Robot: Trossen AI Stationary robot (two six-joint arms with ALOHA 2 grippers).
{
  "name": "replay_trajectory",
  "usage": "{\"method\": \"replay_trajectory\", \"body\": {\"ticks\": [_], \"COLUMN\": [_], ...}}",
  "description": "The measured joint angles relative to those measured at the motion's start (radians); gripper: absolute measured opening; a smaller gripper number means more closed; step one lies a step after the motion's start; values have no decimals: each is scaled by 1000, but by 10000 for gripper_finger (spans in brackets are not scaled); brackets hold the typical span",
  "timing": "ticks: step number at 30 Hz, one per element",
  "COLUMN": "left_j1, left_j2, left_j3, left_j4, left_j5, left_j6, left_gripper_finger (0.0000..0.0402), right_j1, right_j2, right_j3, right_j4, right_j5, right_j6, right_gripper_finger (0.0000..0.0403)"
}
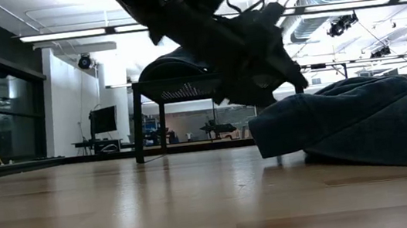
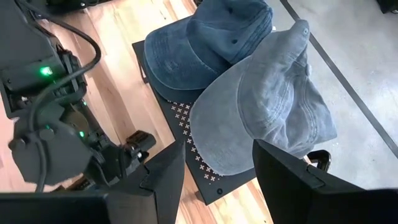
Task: Pick & Place hat
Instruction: Stack the blue cap on the blue cap on the shelf
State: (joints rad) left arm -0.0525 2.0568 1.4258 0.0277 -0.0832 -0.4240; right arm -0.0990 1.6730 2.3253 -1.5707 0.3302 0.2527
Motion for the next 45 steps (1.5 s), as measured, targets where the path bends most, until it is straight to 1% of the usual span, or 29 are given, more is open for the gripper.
{"method": "replay_trajectory", "body": {"ticks": [3,8,19,22,24,25,27,33,36,41,43,45], "left_j1": [0,0,-12,-29,-36,-38,-42,-40,-40,-40,-40,-41], "left_j2": [5,5,22,54,63,76,83,82,82,100,112,135], "left_j3": [2,3,0,5,-2,1,2,2,2,3,0,4], "left_j4": [-1,-33,-35,8,-10,24,29,33,30,35,15,36], "left_j5": [-1,-38,-48,-43,-63,-84,-114,-129,-156,-158,-151,-135], "left_j6": [0,21,32,31,29,26,23,28,29,30,30,27], "left_gripper_finger": [326,326,326,326,326,326,326,324,308,256,235,216], "right_j1": [0,0,0,0,0,0,0,0,0,0,0,0], "right_j2": [0,0,0,0,0,0,0,0,0,0,0,0], "right_j3": [0,0,0,0,0,0,0,0,0,0,0,0], "right_j4": [0,-1,0,0,0,0,0,0,0,0,0,0], "right_j5": [1,2,3,3,3,3,3,3,3,3,3,3], "right_j6": [0,0,0,1,1,1,0,0,1,2,4,4], "right_gripper_finger": [181,181,181,181,181,181,181,181,181,181,181,181]}}
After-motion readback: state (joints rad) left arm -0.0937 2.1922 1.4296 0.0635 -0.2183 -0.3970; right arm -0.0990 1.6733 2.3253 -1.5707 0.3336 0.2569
